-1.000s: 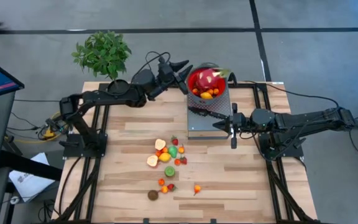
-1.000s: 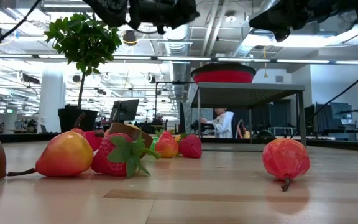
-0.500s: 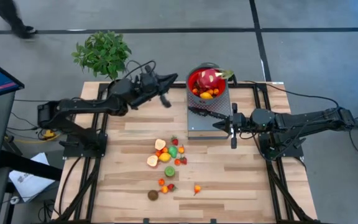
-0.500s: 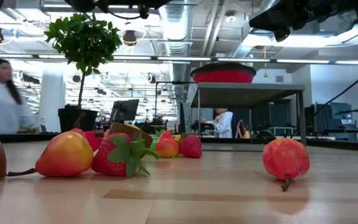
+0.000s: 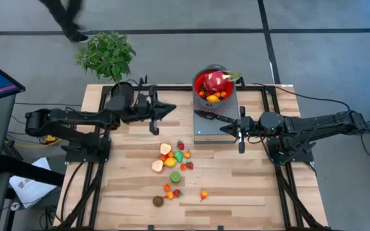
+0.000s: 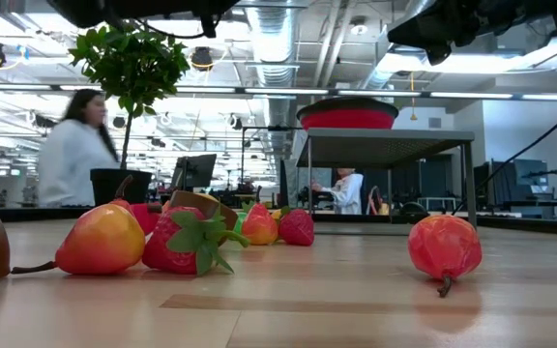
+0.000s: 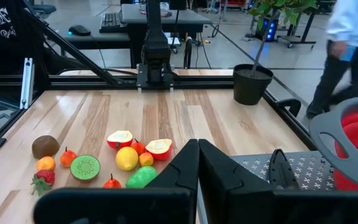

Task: Pick & Place Fruit
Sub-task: Put the red half apple into the red colander on the shelf

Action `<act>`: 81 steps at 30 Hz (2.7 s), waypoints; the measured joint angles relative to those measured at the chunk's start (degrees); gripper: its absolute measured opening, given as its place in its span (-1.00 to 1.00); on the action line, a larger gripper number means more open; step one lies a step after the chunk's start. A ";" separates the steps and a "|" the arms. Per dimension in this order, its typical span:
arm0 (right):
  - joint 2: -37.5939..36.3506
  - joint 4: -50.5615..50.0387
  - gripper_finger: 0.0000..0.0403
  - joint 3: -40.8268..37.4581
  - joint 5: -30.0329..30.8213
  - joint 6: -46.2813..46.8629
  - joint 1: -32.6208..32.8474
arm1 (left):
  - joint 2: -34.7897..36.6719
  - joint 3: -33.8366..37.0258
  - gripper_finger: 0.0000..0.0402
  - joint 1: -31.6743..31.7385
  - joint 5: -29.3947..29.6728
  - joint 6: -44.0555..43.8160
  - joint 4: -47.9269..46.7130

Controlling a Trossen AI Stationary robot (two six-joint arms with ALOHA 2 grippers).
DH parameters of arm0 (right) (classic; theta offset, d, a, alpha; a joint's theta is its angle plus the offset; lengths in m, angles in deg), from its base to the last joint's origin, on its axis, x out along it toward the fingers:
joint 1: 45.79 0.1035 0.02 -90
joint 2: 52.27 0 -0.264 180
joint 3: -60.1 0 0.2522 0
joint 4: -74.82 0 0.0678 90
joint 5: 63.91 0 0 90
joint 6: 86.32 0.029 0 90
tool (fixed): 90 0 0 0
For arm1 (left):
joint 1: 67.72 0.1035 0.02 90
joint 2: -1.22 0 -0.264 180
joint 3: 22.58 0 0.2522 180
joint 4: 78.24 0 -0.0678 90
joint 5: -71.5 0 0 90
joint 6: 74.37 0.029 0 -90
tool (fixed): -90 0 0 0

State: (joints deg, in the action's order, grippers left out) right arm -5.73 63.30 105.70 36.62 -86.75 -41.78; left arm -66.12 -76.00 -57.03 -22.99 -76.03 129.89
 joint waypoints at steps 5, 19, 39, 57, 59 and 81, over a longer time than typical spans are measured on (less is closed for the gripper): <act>0.00 -0.01 -0.99 0.00 -0.01 0.45 0.02 | 2.36 4.21 -0.99 -1.46 -4.29 -3.23 -0.02; 0.00 0.03 -0.99 0.00 0.00 1.95 0.02 | 4.19 9.90 -0.99 -9.33 -6.10 -9.10 -0.14; 0.00 0.17 -0.99 0.00 -0.02 3.48 0.09 | 4.14 9.90 -0.99 -28.25 21.23 -22.46 -9.11; 0.05 0.17 -0.99 0.00 -0.02 3.48 0.09 | 0.09 7.32 -0.99 -37.73 49.42 -30.79 -13.64; 0.56 0.17 -0.99 0.00 -0.02 3.48 0.09 | -2.25 5.42 -0.99 -38.30 50.42 -30.77 -13.54; 9.50 6.83 -0.99 0.02 -0.02 1.49 -0.04 | -15.59 -7.87 -1.00 -38.09 56.74 -47.10 -27.07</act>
State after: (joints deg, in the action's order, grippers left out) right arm 3.77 70.13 105.72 36.60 -85.25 -41.82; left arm -81.71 -83.87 -95.12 33.75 -123.12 102.82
